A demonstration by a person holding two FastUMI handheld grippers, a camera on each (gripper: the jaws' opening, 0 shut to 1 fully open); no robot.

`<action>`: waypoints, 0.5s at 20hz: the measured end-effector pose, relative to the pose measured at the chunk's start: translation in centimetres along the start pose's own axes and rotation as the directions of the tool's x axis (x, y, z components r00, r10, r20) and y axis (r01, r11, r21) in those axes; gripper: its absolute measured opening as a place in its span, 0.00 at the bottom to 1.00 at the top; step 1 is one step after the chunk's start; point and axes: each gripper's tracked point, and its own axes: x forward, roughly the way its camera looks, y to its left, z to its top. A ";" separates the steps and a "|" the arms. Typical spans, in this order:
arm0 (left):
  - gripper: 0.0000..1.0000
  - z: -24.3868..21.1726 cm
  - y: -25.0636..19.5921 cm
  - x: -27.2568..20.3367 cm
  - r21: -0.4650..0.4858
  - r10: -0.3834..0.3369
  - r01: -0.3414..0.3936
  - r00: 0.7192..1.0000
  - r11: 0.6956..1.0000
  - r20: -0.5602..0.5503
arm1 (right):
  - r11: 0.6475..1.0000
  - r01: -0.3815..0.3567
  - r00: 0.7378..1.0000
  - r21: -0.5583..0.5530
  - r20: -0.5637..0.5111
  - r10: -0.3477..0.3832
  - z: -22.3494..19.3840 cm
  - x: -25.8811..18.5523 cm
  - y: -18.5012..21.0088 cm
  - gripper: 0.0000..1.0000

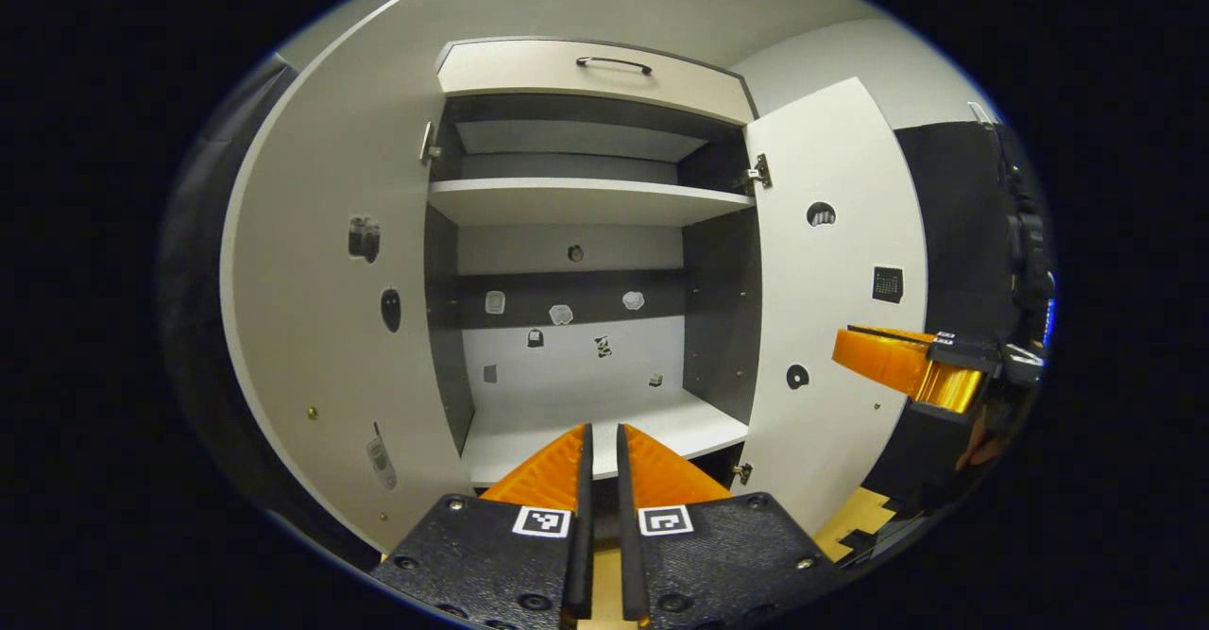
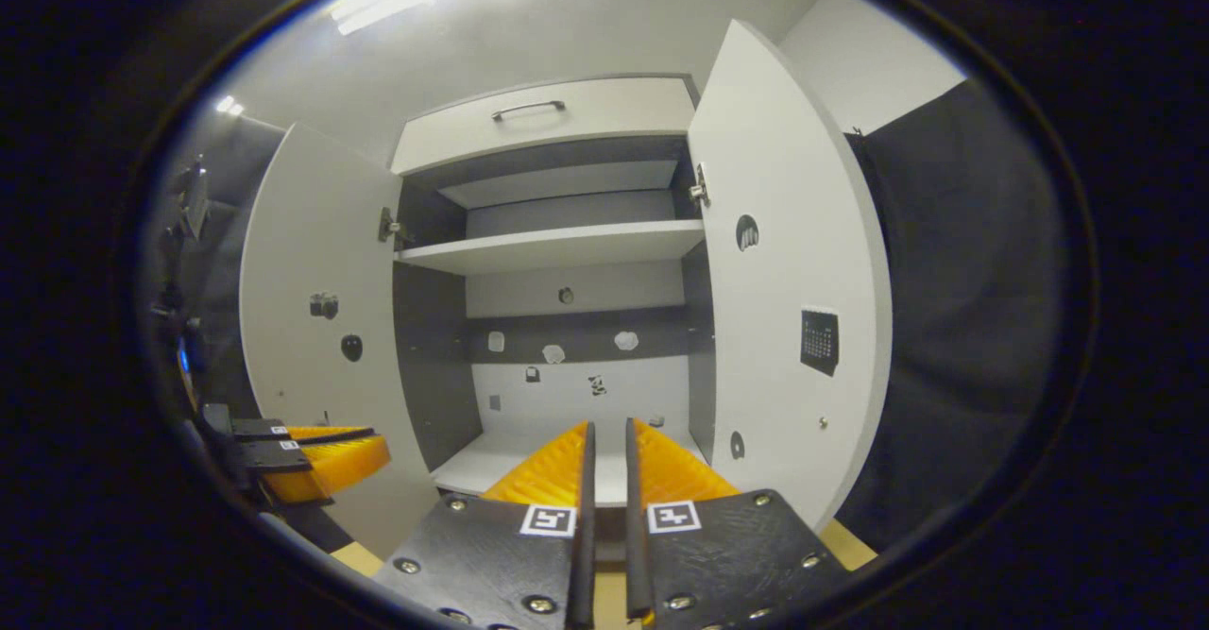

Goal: Open the right door of the double-door shoe cabinet with the right hand, and open the left door with the left hand.

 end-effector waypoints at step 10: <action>0.87 0.5 -1.1 0.9 -0.013 -0.042 0.042 0.999 0.999 0.005 | 1.000 0.026 0.999 -0.006 0.018 -0.026 0.5 -1.3 0.3 0.77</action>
